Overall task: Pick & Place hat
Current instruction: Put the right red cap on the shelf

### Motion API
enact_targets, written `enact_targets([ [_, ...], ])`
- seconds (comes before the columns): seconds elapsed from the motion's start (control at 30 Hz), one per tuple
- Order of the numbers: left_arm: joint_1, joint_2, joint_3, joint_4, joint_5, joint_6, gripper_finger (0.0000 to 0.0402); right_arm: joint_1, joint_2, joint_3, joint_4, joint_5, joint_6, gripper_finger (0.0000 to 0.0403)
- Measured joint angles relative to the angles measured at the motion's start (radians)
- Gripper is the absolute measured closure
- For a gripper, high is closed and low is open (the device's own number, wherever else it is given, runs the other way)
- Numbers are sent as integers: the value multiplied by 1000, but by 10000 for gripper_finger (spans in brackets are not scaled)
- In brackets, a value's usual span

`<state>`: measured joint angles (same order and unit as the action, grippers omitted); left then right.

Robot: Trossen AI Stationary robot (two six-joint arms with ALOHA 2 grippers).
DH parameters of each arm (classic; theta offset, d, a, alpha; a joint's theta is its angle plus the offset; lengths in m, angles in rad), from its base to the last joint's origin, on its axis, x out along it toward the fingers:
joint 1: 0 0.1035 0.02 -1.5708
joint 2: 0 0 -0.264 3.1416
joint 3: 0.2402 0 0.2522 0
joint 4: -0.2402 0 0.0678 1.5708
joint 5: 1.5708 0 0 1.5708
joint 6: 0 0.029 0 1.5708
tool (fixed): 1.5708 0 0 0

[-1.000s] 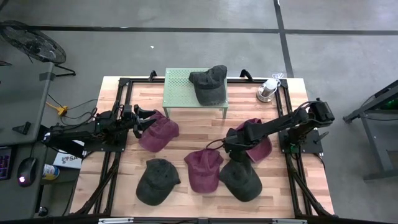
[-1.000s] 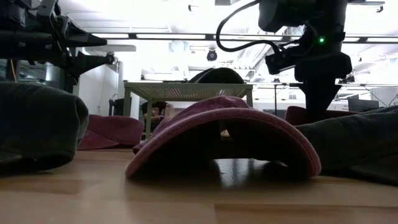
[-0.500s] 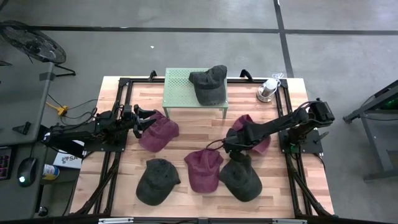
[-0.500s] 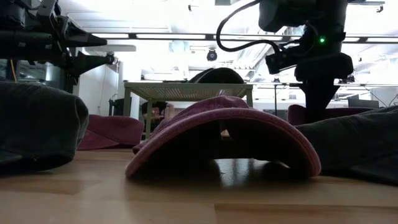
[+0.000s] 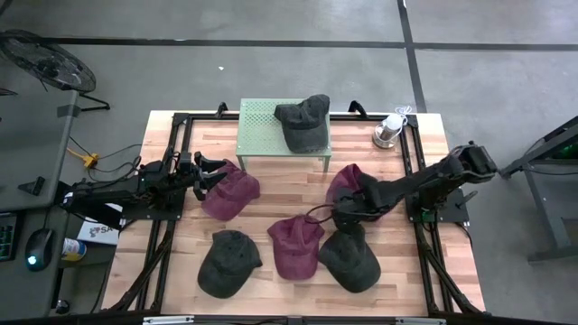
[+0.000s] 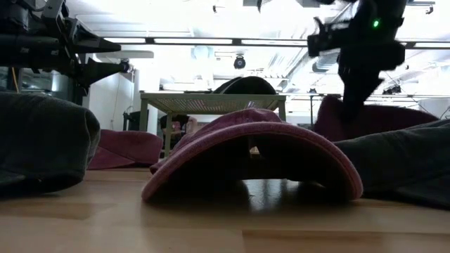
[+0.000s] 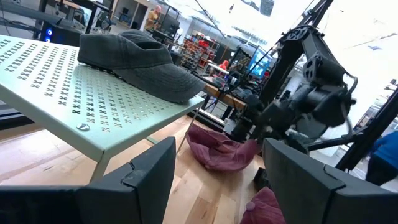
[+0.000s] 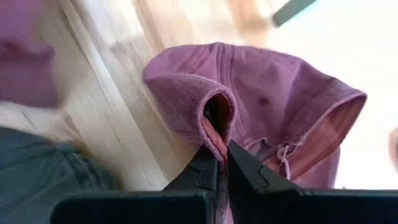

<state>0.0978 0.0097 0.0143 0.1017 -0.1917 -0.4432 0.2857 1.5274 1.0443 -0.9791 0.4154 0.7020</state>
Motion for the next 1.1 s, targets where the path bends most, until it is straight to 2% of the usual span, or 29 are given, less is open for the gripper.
enact_targets([
  [0.3, 0, 0, 0, 0, 0, 0, 163, 93, -187, 0, 40, 137, -21, 398],
  [0.47, 0, 0, 0, 0, 0, 0, 163, 157, -271, 0, 138, 230, -122, 398],
  [0.63, 0, 0, 0, 0, 0, 0, 163, 205, -295, 0, 302, 302, -289, 398],
  [0.93, 0, 0, 0, 0, 0, 0, 163, 217, -275, 2, 647, 308, -629, 398],
  [1.1, 0, 0, 0, 1, 0, 0, 163, 193, -239, 2, 799, 229, -799, 398],
])
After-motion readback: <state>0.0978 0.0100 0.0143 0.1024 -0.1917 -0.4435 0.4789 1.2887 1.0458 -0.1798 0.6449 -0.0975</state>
